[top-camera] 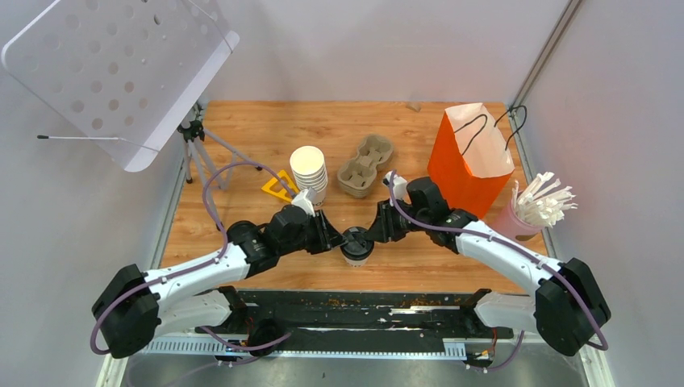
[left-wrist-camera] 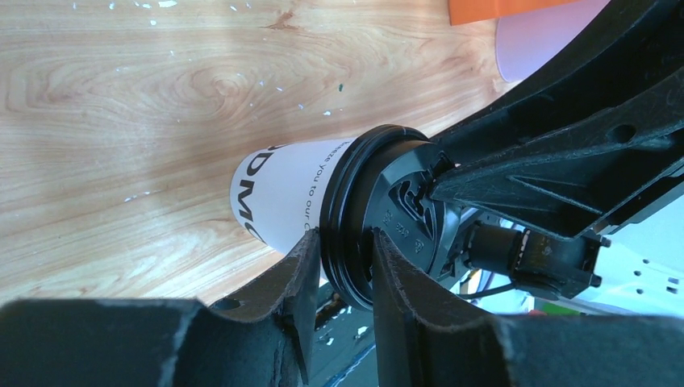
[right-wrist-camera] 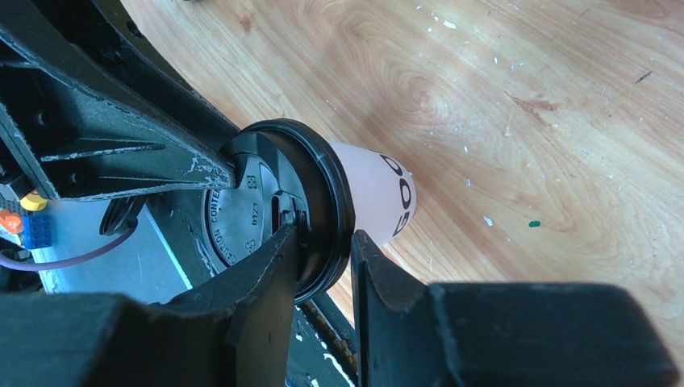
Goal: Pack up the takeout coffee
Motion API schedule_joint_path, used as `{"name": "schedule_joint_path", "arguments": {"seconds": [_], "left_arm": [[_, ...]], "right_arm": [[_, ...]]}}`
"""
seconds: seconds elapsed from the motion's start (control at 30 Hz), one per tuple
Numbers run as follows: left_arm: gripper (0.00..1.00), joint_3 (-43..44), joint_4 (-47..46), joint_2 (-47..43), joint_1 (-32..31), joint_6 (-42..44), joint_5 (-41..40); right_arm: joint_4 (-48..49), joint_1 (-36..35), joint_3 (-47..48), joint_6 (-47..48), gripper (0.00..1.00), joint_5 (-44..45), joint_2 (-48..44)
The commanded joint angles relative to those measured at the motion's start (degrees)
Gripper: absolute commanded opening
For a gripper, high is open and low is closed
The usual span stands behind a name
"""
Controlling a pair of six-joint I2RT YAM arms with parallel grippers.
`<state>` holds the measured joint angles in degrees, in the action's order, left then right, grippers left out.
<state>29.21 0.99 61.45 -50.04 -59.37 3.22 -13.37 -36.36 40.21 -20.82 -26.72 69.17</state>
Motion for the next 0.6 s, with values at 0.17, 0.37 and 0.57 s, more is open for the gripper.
{"name": "schedule_joint_path", "arguments": {"seconds": [0.17,0.37,0.57], "left_arm": [[0.31,-5.65,12.22,5.91,-2.34,0.96,-0.89],[0.36,-1.17,9.9,-2.77,-6.64,-3.63,-1.09],[0.44,-1.67,11.4,-5.93,-7.87,-4.98,-2.89]], "right_arm": [[-2.42,1.33,-4.25,6.07,0.3,-1.38,0.99],[-3.57,1.35,2.16,11.34,0.33,-6.12,3.76],[-5.2,1.37,4.75,12.95,0.35,-6.95,4.86]]}}
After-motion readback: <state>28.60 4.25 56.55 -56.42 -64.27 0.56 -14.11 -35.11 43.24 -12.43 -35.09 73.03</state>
